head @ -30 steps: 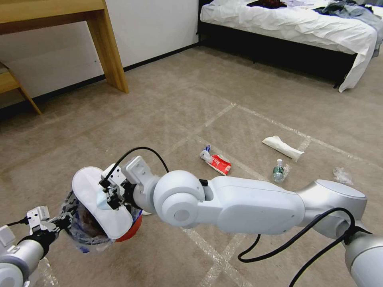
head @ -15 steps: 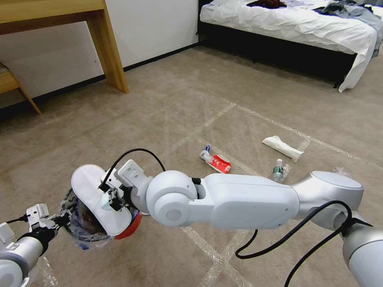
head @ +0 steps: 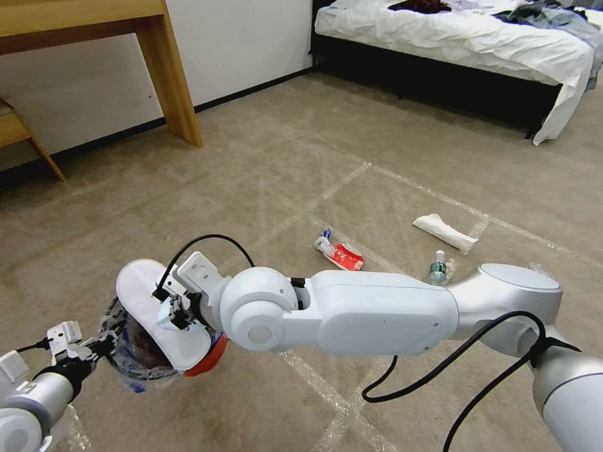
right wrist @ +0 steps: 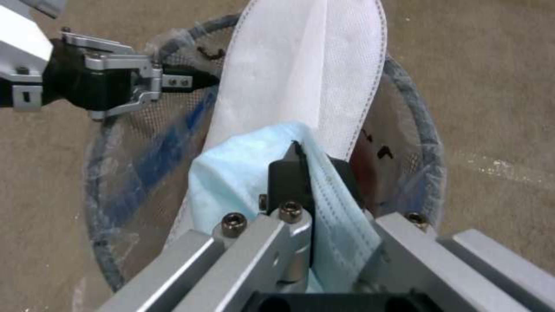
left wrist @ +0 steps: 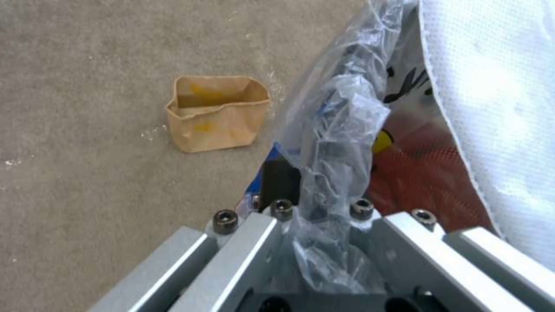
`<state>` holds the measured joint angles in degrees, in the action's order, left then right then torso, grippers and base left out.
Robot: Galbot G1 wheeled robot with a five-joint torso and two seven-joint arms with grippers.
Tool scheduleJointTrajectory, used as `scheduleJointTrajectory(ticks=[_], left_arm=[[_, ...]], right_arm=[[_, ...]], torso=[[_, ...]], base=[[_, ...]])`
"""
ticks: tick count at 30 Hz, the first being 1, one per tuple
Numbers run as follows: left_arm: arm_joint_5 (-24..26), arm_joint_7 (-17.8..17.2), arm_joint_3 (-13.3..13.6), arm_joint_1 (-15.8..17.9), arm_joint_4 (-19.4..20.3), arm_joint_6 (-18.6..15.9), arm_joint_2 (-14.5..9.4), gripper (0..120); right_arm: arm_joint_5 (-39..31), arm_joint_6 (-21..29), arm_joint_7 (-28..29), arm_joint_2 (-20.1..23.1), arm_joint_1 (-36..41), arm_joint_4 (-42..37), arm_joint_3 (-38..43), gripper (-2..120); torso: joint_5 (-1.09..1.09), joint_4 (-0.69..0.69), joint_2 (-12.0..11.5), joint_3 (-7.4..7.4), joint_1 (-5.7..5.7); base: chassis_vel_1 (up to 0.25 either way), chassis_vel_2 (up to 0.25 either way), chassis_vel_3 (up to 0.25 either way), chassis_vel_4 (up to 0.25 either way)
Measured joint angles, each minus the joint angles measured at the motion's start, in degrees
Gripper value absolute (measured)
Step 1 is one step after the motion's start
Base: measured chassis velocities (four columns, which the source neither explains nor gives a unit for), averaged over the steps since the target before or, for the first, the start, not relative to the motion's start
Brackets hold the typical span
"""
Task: Pick up the trash bin and place the garbage on the floor into it.
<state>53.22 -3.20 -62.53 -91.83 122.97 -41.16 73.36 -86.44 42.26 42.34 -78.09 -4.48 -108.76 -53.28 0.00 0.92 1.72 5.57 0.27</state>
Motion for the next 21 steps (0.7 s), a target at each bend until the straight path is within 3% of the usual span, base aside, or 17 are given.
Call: scheduleJointTrajectory(ticks=[21], left_arm=[[-0.8,0.5,0.7,0.1,-0.2,0.1,0.6,1]], right_arm=[[0.2,-0.1,-0.3,-2.8,-0.4,4.4,-3.2,0]], torso=[[0.0,0.0,0.0,0.0,0.0]], base=[[0.0,0.0,0.0,0.0]])
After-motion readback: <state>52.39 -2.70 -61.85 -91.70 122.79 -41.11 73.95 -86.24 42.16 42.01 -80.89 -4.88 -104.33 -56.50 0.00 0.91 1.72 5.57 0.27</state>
